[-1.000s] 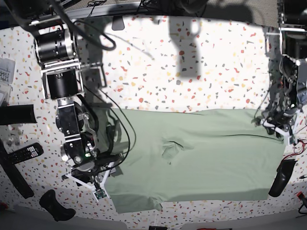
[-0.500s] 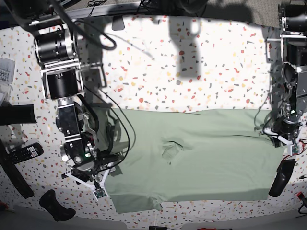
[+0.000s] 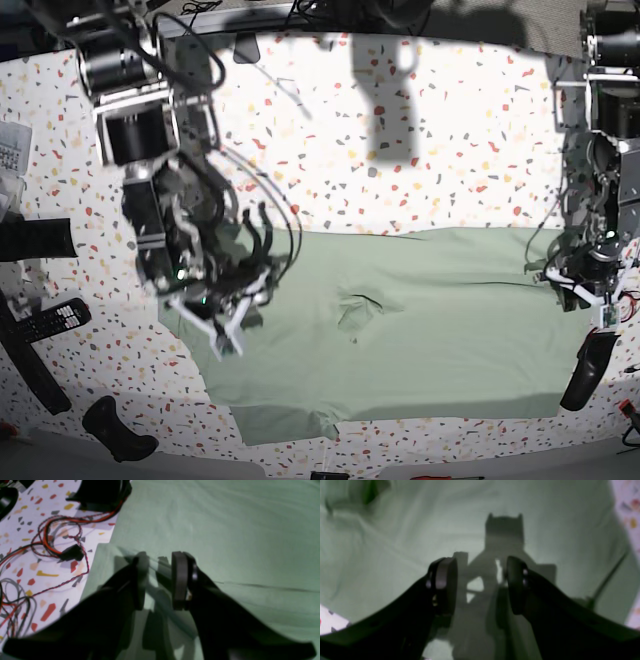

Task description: Fold the T-shirt properly

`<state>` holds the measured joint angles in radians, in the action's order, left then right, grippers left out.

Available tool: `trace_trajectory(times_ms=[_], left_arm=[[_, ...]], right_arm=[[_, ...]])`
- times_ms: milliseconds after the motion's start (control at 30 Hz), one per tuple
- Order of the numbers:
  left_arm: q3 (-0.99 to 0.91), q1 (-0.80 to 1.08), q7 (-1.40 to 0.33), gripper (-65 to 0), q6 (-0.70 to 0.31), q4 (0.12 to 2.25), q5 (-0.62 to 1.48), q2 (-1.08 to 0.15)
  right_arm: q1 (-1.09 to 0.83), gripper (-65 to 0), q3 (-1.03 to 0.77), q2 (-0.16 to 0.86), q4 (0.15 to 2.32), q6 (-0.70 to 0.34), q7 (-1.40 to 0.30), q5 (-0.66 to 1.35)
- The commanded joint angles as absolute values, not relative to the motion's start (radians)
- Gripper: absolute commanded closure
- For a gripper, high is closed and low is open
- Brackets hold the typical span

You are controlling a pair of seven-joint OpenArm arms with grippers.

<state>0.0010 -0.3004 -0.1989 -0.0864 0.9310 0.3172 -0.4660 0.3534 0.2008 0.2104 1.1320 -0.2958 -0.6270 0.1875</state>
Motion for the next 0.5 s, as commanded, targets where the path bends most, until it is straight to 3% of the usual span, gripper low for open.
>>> trace_trajectory(times_ms=[0, 233, 467], left_arm=[[-0.005, -0.315, -0.178, -15.0, -0.086, 0.937, 0.322, -0.485], [-0.005, -0.313, -0.238, -15.0, -0.112, 0.778, 0.353, -0.486], [-0.005, -0.252, -0.284, -15.0, -0.12, 0.808, 0.371, -0.492]], right_arm=[[0.366, -30.5, 0.196, 0.213, 1.15, -0.3, -0.595, 0.198], [0.264, -30.5, 0.196, 0.213, 1.15, -0.299, -0.587, 0.194], [0.229, -30.5, 0.196, 0.213, 1.164, -0.3, -0.614, 0.186]])
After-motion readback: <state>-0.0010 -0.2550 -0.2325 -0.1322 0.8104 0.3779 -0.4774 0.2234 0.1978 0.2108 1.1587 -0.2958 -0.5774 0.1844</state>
